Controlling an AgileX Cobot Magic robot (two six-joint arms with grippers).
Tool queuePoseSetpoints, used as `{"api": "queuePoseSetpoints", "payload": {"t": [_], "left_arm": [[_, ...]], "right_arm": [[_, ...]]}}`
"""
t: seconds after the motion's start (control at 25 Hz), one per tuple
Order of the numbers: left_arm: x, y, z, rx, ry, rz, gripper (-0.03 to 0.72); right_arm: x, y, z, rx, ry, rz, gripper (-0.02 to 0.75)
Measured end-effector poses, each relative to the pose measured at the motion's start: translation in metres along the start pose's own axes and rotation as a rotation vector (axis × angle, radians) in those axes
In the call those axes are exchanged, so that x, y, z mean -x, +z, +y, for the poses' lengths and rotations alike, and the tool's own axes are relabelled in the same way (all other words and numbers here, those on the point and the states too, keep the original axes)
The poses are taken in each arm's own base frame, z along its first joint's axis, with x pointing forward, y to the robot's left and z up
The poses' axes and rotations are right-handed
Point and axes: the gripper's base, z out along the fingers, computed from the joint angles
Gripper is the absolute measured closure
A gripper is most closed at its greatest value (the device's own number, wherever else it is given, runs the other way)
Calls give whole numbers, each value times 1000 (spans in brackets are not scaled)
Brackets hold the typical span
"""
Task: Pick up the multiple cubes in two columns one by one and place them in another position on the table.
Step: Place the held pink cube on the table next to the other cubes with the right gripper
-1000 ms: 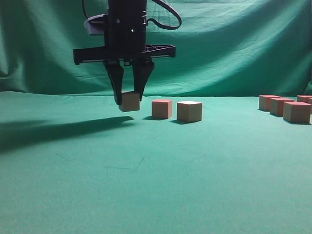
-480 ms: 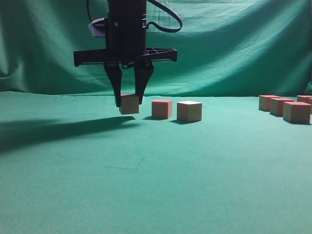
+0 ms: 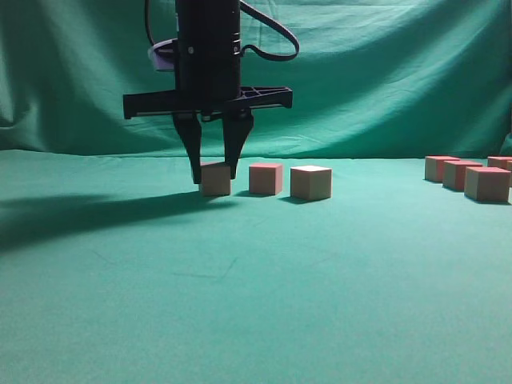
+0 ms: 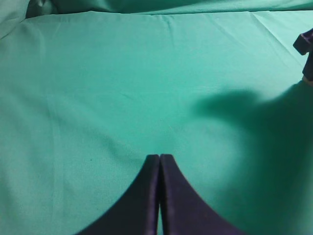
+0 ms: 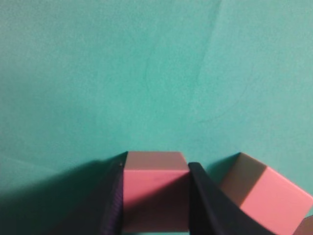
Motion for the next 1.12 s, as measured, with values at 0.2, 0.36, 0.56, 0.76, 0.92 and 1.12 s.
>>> {"api": "queuePoseSetpoints", "payload": {"t": [0.2,0.36,0.56,0.76,0.92,1.12], "left_arm": [[0,0,0,0,0,0,688],[0,0,0,0,0,0,688],[0,0,0,0,0,0,688],[0,0,0,0,0,0,688],[0,0,0,0,0,0,688],[0,0,0,0,0,0,688]], "right_arm": [[1,0,-2,-1,7,0,475],[1,1,-3,-4,12,5,475],[0,1,-3,-5,11,8,475],[0,1,-3,-5,14,8,475],[0,1,-3,-5,14,8,423],[1,1,-3,-1,14,-1,356]]}}
